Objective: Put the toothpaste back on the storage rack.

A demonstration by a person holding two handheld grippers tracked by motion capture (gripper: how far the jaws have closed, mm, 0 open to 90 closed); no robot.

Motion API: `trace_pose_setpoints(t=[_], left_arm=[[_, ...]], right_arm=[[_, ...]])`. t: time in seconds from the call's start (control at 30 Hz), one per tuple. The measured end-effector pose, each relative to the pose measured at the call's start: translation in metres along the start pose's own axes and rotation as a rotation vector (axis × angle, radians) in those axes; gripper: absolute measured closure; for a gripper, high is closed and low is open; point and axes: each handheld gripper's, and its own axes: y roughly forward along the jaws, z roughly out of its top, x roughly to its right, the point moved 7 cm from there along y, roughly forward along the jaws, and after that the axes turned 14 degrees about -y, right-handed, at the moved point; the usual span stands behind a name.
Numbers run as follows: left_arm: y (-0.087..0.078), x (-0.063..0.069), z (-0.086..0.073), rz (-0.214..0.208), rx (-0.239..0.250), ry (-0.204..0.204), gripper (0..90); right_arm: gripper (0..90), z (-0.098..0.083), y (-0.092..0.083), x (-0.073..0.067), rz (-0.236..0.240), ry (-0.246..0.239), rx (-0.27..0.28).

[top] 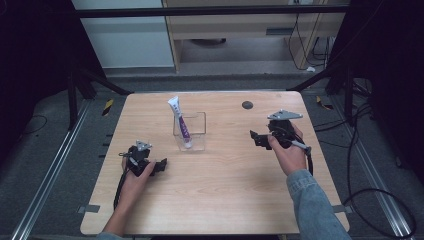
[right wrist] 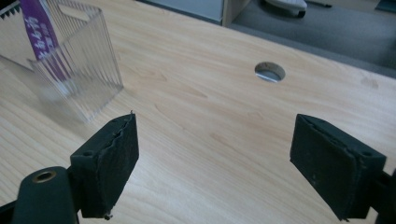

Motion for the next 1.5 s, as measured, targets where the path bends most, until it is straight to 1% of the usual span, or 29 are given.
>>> trace_pose_setpoints(t=[0.07,0.1,0.2,0.27,0.33,0.4,0.53,0.57,0.7,0.8,0.87,0.93,1.03,1.07,1.13,1.2,1.27,1.33,1.37,1.4,1.5], left_arm=[[0.000,0.000,0.000,0.000,0.000,0.000,0.0],[0.000,0.000,0.000,0.000,0.000,0.000,0.0],[0.000,0.000,0.000,0.000,-0.001,0.001,0.0],[0.000,0.000,0.000,0.000,-0.001,0.001,0.0],[0.000,0.000,0.000,0.000,-0.001,0.001,0.0],[0.000,0.000,0.000,0.000,0.000,0.000,0.0],[0.000,0.000,0.000,0.000,0.000,0.000,0.0],[0.000,0.000,0.000,0.000,0.000,0.000,0.0],[0.000,0.000,0.000,0.000,0.000,0.000,0.0],[0.000,0.000,0.000,0.000,0.000,0.000,0.0],[0.000,0.000,0.000,0.000,0.000,0.000,0.0],[0.000,0.000,0.000,0.000,0.000,0.000,0.0],[0.000,0.000,0.000,0.000,0.000,0.000,0.0],[0.000,0.000,0.000,0.000,0.000,0.000,0.0],[0.000,0.000,0.000,0.000,0.000,0.000,0.0],[0.000,0.000,0.000,0.000,0.000,0.000,0.0],[0.000,0.000,0.000,0.000,0.000,0.000,0.0],[0.000,0.000,0.000,0.000,0.000,0.001,0.0],[0.000,0.000,0.000,0.000,0.000,0.001,0.0],[0.000,0.000,0.000,0.000,0.000,0.000,0.0],[0.000,0.000,0.000,0.000,0.000,0.000,0.0]], right_arm=[[15.6,-0.006,0.000,0.002,0.001,0.010,-0.012],[15.6,-0.010,0.001,0.004,0.002,0.005,-0.018],[16.1,-0.024,0.001,0.007,0.003,0.014,-0.040],[15.6,-0.032,0.001,0.009,0.003,0.011,-0.056],[13.9,-0.039,0.001,0.009,0.008,0.022,-0.061],[13.3,-0.045,0.002,0.010,0.004,0.017,-0.073],[13.0,-0.056,0.003,0.011,0.005,0.028,-0.096],[12.9,-0.059,0.004,0.010,0.009,0.036,-0.099],[12.6,-0.075,0.007,0.007,0.020,0.033,-0.132],[12.6,-0.085,0.011,0.003,0.029,0.046,-0.141],[12.5,-0.090,0.014,0.002,0.033,0.043,-0.150],[12.0,-0.094,0.016,0.003,0.032,0.054,-0.154],[11.9,-0.098,0.022,0.011,0.005,0.085,-0.149],[12.0,-0.099,0.024,0.014,0.001,0.103,-0.144],[11.9,-0.101,0.027,0.018,-0.004,0.116,-0.145],[11.5,-0.103,0.030,0.020,-0.010,0.124,-0.148],[11.0,-0.106,0.034,0.022,-0.028,0.119,-0.163],[10.8,-0.108,0.037,0.023,-0.028,0.135,-0.163],[10.8,-0.108,0.037,0.023,-0.028,0.135,-0.163],[10.7,-0.110,0.040,0.025,-0.041,0.145,-0.164],[10.1,-0.112,0.044,0.026,-0.046,0.159,-0.160]])
